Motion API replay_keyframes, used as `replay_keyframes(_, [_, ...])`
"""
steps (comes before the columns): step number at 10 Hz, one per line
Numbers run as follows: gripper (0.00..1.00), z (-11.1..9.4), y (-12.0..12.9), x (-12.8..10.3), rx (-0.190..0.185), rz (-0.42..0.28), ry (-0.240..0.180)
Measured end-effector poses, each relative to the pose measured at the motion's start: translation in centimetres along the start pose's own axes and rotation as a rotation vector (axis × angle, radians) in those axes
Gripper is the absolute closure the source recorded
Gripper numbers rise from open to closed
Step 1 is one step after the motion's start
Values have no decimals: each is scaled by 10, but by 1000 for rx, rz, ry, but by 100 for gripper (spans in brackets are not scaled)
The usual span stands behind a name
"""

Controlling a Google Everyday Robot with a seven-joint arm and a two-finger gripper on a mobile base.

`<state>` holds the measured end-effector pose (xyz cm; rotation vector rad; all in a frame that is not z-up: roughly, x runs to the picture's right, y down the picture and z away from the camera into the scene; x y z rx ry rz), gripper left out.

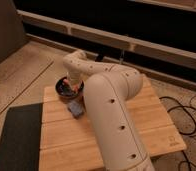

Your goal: Place the pepper in the ceramic bowl

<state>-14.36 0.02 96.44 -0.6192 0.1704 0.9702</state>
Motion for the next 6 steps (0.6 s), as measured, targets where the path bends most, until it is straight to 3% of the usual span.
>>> replay_keyframes(2, [23, 0, -3, -5, -11, 4, 3])
replay_keyframes(6, [20, -3, -1, -13, -26, -8, -1])
